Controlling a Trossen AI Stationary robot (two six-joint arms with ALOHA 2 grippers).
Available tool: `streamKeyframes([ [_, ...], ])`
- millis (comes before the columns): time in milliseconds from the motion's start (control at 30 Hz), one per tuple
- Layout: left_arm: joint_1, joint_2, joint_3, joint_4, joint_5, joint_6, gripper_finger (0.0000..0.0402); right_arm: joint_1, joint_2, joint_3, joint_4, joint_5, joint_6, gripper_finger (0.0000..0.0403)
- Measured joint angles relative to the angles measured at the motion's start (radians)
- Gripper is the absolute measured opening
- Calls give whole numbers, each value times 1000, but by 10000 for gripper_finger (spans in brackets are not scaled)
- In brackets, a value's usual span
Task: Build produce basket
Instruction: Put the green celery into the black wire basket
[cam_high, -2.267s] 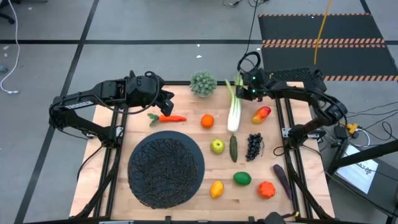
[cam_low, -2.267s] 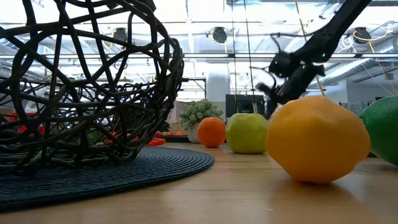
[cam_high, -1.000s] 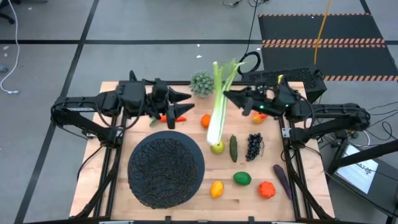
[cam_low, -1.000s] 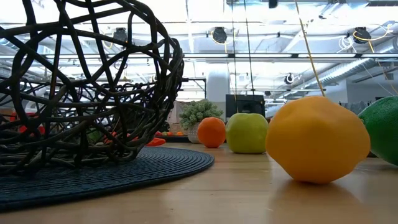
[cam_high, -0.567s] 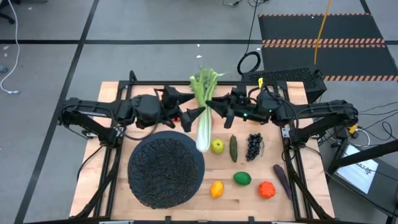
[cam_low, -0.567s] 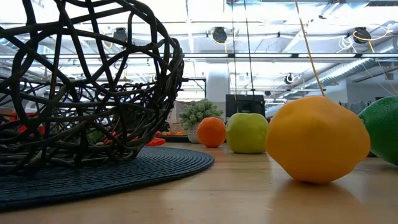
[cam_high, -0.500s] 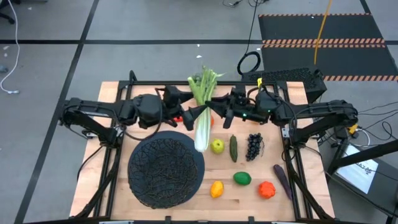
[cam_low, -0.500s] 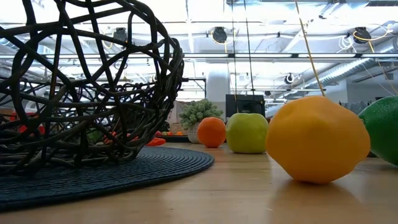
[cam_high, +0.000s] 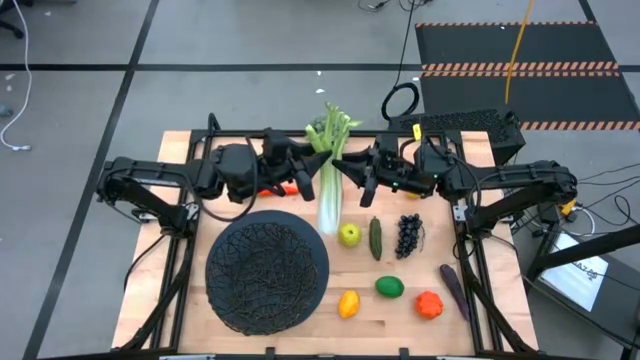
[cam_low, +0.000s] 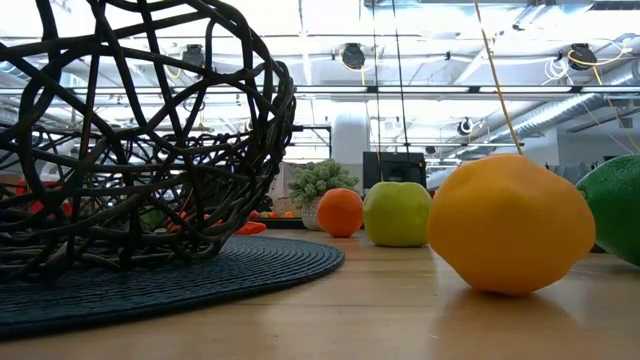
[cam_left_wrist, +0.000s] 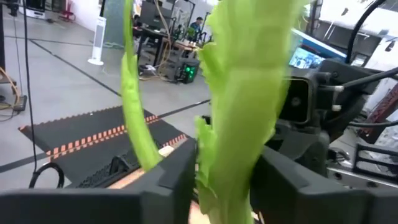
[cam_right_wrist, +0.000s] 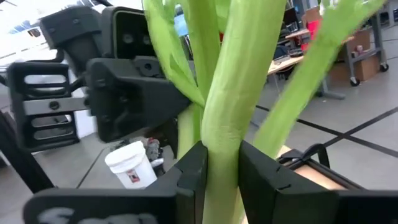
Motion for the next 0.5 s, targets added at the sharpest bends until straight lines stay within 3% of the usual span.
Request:
streamKeyframes([
  [267,-7,-9,0,-5,2,4,44,0,-11,0,-15,0,-76,76],
  [500,-9,-41,0,-12,1,16,33,0,-84,0,-81,1,-52,182],
])
